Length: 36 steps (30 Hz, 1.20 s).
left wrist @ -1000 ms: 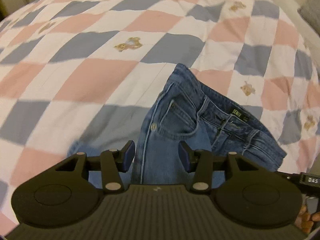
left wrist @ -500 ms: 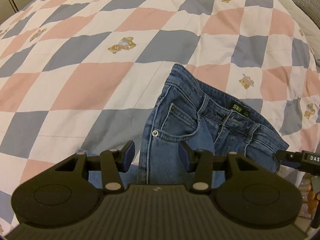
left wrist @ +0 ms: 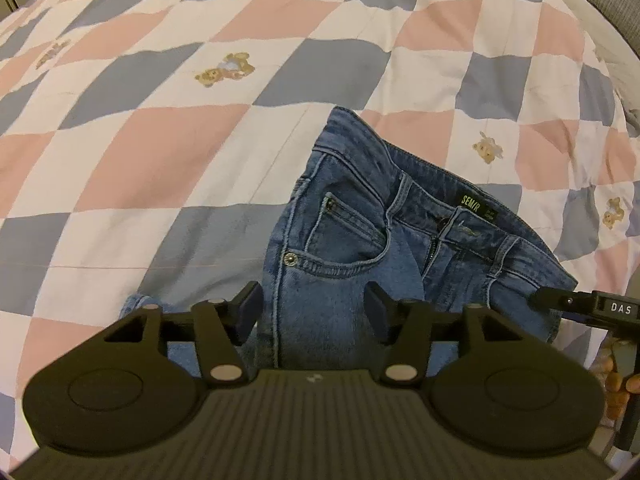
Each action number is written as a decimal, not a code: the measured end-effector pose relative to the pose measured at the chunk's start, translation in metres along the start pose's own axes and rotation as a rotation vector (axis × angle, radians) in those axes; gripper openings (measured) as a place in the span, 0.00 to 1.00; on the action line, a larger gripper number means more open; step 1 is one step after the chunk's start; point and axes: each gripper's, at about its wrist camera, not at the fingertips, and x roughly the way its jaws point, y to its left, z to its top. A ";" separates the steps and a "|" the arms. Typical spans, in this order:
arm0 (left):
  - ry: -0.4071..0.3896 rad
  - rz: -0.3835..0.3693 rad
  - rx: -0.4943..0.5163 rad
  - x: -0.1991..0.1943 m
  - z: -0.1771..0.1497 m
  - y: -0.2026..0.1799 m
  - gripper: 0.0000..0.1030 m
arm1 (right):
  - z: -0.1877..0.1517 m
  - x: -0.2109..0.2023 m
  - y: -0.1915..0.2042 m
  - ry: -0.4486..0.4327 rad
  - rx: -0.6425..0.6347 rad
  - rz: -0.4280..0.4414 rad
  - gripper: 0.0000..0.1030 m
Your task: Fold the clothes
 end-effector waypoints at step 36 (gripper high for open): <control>-0.300 0.000 0.451 0.027 0.210 -0.323 0.35 | 0.146 -0.202 -0.185 -0.306 0.277 -0.092 0.58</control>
